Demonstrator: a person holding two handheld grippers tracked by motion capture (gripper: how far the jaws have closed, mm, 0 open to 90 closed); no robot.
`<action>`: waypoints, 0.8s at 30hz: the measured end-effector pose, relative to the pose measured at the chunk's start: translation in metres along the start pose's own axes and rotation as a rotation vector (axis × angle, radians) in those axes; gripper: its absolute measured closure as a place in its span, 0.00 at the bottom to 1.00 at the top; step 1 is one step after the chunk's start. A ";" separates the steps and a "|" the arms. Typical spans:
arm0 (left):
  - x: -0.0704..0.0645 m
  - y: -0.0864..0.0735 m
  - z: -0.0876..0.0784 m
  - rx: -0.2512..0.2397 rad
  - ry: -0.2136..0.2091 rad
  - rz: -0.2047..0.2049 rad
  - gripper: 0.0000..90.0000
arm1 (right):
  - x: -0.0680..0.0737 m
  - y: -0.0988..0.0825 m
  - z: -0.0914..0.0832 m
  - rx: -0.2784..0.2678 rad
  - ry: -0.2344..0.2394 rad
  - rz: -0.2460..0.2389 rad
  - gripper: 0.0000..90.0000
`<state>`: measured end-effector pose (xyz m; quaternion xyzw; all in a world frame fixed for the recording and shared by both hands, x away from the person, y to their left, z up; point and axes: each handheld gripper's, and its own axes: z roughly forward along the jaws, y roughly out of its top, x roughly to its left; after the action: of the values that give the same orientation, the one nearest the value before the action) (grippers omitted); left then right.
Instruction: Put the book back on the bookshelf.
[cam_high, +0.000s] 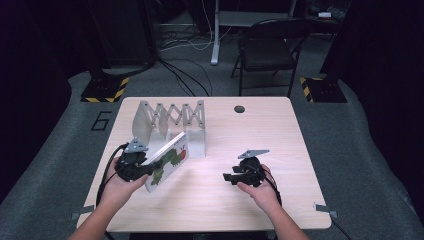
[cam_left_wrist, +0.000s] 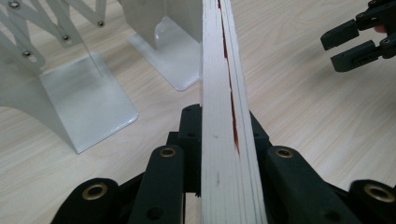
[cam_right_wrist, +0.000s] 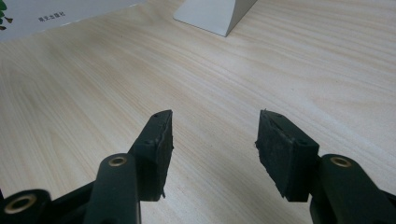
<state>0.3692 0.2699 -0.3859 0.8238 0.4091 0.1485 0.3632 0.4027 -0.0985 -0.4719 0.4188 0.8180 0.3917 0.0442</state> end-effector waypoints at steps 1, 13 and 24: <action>0.002 -0.001 0.000 0.000 0.005 -0.002 0.84 | 0.000 0.000 0.000 0.000 0.000 0.000 0.51; 0.020 -0.012 -0.008 -0.010 0.053 -0.059 0.84 | -0.001 0.000 0.001 -0.006 -0.004 -0.011 0.51; 0.038 -0.022 -0.015 -0.017 0.094 -0.114 0.84 | -0.002 0.000 0.001 -0.008 -0.004 -0.016 0.51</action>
<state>0.3720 0.3155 -0.3929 0.7881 0.4707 0.1698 0.3585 0.4043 -0.0998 -0.4735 0.4127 0.8198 0.3938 0.0507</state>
